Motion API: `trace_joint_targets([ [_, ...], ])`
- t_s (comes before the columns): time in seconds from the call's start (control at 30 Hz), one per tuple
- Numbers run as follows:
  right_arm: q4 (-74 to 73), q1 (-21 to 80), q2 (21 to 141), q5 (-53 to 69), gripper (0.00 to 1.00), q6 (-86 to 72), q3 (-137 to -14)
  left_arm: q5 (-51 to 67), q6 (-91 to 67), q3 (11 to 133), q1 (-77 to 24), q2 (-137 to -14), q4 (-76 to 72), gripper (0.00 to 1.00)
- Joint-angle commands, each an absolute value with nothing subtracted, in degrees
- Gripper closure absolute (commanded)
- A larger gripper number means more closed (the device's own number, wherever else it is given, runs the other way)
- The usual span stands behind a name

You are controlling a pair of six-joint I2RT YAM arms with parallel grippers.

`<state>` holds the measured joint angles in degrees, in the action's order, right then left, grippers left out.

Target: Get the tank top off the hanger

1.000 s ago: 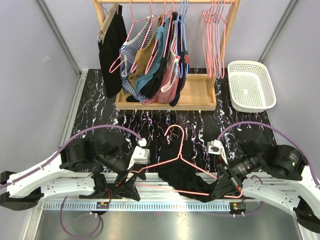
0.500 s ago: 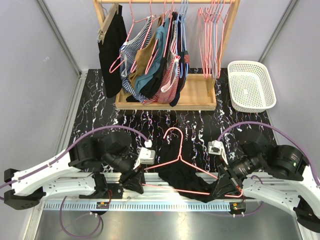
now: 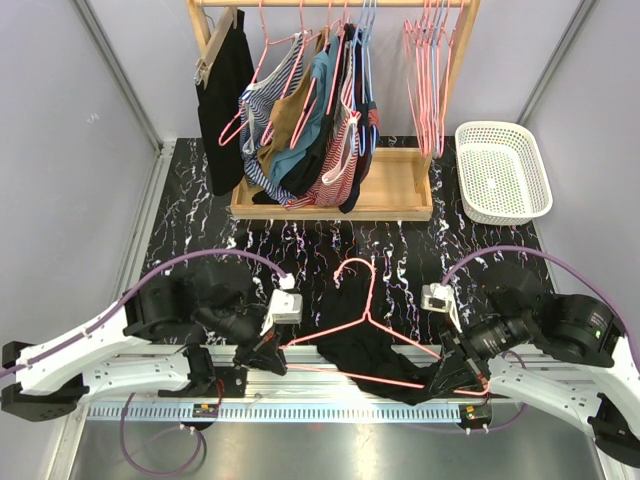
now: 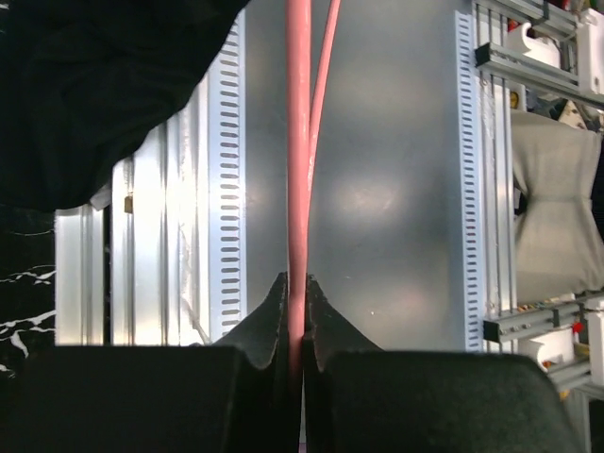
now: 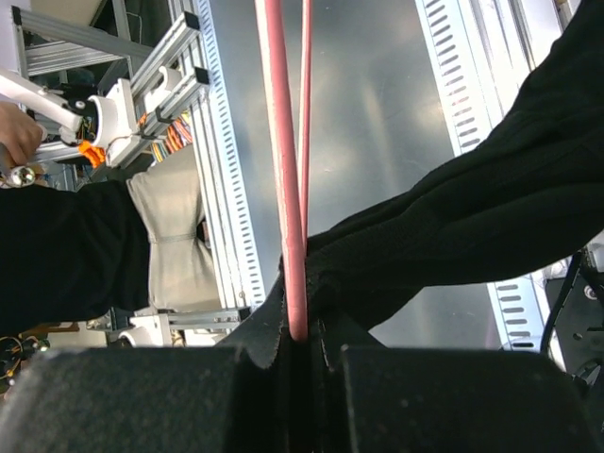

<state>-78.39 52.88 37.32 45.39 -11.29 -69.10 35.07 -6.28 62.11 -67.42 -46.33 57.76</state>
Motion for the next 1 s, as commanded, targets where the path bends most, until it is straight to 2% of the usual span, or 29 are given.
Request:
trace_joint_targets([
  [0.0, -75.7, 53.0, 37.2, 46.1, 1.0, -11.7, -70.5, 39.0, -4.8, 62.4, -67.1, -48.0, 55.2, 1.0],
  [0.1, -76.0, 53.0, 36.9, 44.5, 1.0, -12.0, -70.0, 38.4, -4.5, 62.9, -67.1, -47.8, 55.4, 1.0],
  [0.2, -76.6, 53.0, 37.0, 40.5, 1.0, -12.2, -69.3, 32.8, -5.2, 63.7, -67.1, -47.1, 56.2, 1.0],
  [0.23, -76.7, 53.0, 37.1, 38.7, 0.9, -12.2, -69.1, 31.3, -5.6, 63.8, -67.0, -46.9, 56.4, 1.0],
  [0.3, -77.4, 53.1, 37.5, 33.2, 0.49, -12.9, -70.0, 21.0, -8.5, 64.3, -67.0, -46.8, 56.6, 1.0],
  [0.33, -78.0, 53.0, 37.8, 24.2, 0.16, -13.7, -70.9, 16.9, -9.6, 64.7, -67.0, -47.4, 57.9, 1.0],
  [0.37, -78.0, 53.0, 38.1, 18.7, 0.01, -15.5, -71.4, 12.9, -10.8, 64.9, -66.9, -47.9, 58.6, 1.0],
  [0.4, -78.3, 53.0, 38.3, 7.3, 0.0, -17.0, -72.2, 7.0, -13.0, 65.0, -66.8, -48.4, 60.2, 1.0],
  [0.5, -79.1, 53.0, 38.9, -8.6, 0.0, -22.5, -74.4, 3.9, -15.4, 64.2, -66.2, -49.6, 60.7, 1.0],
  [0.7, -80.9, 53.0, 43.1, -27.2, 0.0, -34.8, -73.9, 0.2, -18.5, 66.7, -65.9, -49.6, 61.5, 1.0],
  [0.83, -73.1, 53.0, 44.9, -23.9, 0.0, -35.3, -67.6, -4.7, -20.3, 69.1, -65.8, -48.3, 61.9, 1.0],
  [0.97, -61.9, 53.0, 46.9, -15.7, 0.0, -34.5, -61.0, -2.8, -21.1, 69.3, -65.7, -47.5, 61.2, 1.0],
])
